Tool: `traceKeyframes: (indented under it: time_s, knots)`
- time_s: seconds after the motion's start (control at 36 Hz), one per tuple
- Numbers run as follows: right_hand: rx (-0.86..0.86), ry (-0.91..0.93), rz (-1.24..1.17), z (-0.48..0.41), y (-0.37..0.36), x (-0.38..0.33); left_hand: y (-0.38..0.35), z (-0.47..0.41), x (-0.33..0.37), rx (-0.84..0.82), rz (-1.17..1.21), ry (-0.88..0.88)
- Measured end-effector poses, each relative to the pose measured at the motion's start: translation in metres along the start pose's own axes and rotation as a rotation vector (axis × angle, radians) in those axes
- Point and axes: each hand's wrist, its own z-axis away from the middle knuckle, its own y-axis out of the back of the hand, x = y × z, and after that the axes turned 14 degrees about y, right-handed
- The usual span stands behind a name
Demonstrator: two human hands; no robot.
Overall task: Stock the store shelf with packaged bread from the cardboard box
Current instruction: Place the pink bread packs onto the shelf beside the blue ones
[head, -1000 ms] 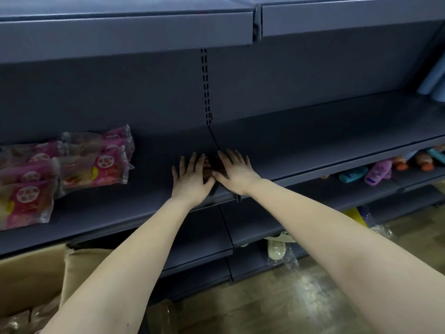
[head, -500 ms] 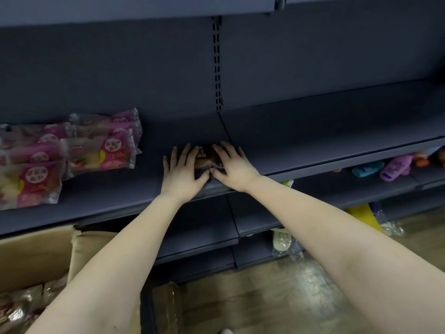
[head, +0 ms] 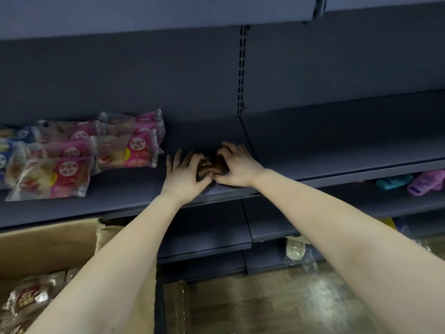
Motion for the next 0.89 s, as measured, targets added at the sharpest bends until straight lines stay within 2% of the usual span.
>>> traceKeyframes:
  time_s: [0.17,0.36,0.44,0.56,0.67,0.81,0.89]
  knots:
    - [0.081,0.073,-0.028,-0.008,0.002,-0.005,0.01,-0.003,-0.003,0.053,0.127,0.008]
    - [0.169,0.074,-0.243,-0.022,0.014,-0.013,0.029,-0.009,-0.002,-0.004,0.605,0.128]
    - [0.222,0.062,-0.265,-0.029,0.016,-0.013,0.039,-0.012,0.001,-0.042,0.89,0.234]
    - [0.269,0.08,-0.283,-0.035,0.018,-0.017,0.048,-0.016,-0.006,-0.104,1.158,0.37]
    - [0.289,0.137,-0.289,-0.042,0.02,-0.025,0.056,-0.012,-0.015,-0.124,1.292,0.412]
    - [0.275,0.156,-0.355,-0.046,0.021,-0.038,0.063,-0.007,-0.03,-0.103,1.329,0.489]
    - [0.331,0.019,-0.649,-0.049,0.021,-0.047,0.067,-0.003,-0.034,-0.071,1.327,0.5]
